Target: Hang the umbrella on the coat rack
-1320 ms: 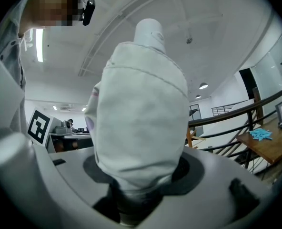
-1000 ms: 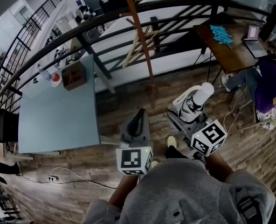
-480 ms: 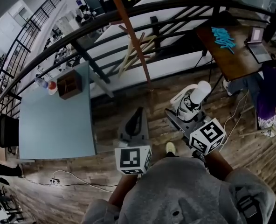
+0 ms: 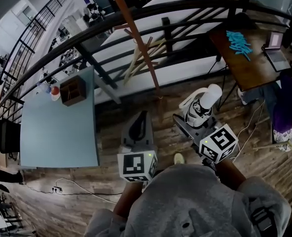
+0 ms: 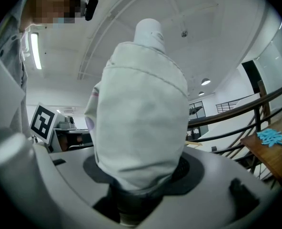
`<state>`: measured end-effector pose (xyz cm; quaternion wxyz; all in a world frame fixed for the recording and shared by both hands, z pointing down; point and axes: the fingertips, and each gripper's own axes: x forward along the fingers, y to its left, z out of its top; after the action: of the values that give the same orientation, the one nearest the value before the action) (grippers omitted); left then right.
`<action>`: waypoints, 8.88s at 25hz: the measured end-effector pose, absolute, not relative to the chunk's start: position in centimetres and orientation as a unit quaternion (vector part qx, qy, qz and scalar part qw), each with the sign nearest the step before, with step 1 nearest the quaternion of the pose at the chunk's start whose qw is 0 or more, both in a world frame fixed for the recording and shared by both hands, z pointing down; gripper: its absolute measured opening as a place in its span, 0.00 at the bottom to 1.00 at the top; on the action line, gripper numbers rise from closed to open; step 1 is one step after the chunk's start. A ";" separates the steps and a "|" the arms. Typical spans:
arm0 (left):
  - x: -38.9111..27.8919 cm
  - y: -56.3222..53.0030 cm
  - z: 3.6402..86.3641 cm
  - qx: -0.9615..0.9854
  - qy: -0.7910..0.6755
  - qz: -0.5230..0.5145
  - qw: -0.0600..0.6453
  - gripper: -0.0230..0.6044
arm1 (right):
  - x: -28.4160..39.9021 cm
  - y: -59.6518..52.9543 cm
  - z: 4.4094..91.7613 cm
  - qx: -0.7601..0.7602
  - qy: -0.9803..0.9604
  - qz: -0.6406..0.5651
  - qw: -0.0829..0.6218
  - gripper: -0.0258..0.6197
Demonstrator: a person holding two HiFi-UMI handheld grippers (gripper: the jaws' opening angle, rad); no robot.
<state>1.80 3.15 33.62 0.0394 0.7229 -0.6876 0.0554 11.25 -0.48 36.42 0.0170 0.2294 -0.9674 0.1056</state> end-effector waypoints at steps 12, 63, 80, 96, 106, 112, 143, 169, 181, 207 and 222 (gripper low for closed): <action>3.5 2.3 33.4 0.713 -0.698 0.063 0.031 0.08 | 12.2 -1.5 36.2 0.210 -0.973 0.097 0.016 0.43; -5.9 -12.5 33.4 0.713 -0.698 0.050 0.040 0.08 | 2.0 -16.0 36.4 0.205 -0.973 0.098 0.032 0.43; -13.5 -16.7 34.2 0.712 -0.698 0.044 0.056 0.08 | -5.3 -19.7 37.0 0.201 -0.973 0.098 0.052 0.43; -19.0 -20.1 34.7 0.724 -0.687 0.033 0.058 0.08 | -11.3 -22.3 37.4 0.211 -0.971 0.091 0.068 0.43; -22.1 -21.7 35.7 0.731 -0.679 0.030 0.061 0.08 | -14.0 -24.1 38.0 0.227 -0.967 0.086 0.075 0.43; -23.5 -22.2 36.1 0.735 -0.675 0.027 0.066 0.08 | -15.3 -24.6 38.0 0.234 -0.965 0.082 0.080 0.43; -25.7 -26.4 35.1 0.722 -0.689 0.024 0.051 0.08 | -17.5 -29.5 37.0 0.212 -0.971 0.077 0.079 0.43; -27.5 -24.5 35.0 0.694 -0.718 0.013 0.049 0.08 | -20.7 -30.1 37.9 0.207 -0.967 0.102 0.106 0.43; -27.6 -23.6 34.9 0.690 -0.722 0.011 0.049 0.08 | -21.2 -30.4 38.6 0.222 -0.962 0.087 0.130 0.43; -26.8 -22.7 35.3 0.688 -0.723 0.013 0.055 0.08 | -20.5 -30.5 39.7 0.227 -0.960 0.099 0.134 0.43; -27.0 -23.3 36.0 0.695 -0.716 0.016 0.063 0.08 | -17.6 -32.5 42.9 0.282 -0.938 0.128 0.156 0.43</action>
<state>-26.96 -23.25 36.01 0.0628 0.6951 -0.7160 0.0165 -17.62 -32.47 42.89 0.1559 0.2817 -0.9380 0.1285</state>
